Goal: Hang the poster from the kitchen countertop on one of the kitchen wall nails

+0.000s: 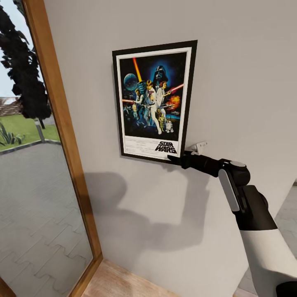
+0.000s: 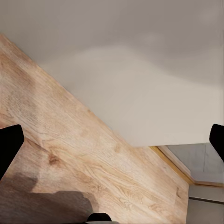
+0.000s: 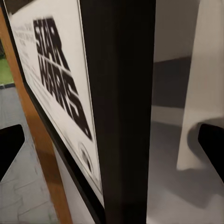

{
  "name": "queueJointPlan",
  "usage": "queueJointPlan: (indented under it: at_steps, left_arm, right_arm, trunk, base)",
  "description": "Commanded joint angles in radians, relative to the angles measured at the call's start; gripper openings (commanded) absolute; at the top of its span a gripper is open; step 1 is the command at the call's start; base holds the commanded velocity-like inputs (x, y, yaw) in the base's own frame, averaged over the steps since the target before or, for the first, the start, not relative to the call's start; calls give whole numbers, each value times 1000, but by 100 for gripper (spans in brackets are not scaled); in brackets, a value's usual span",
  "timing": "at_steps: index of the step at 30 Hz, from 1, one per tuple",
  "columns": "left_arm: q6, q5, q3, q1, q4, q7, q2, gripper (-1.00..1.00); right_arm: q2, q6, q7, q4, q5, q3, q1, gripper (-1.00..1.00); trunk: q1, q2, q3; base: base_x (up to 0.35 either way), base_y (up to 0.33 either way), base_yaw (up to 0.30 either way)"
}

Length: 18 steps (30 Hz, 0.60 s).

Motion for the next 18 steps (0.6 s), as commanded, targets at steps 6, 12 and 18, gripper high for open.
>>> queueJointPlan:
  at_steps: [6,12,18]
  left_arm:
    - [-9,-10,8,-1,1,-1,0,100]
    - [-9,-10,8,-1,1,-1,0,100]
    - [-9,-10,8,-1,1,-1,0,100]
  right_arm:
    - [-1,3,-3,0,3,0,0,100]
    - [-1,3,-3,0,3,-1,0,100]
    - [-1,3,-3,0,3,-1,0,100]
  trunk:
    - [0,-1,0]
    - [0,-1,0]
    - [0,-1,0]
  base:
    - [0,0,0]
    - [0,0,0]
    - [0,-4,0]
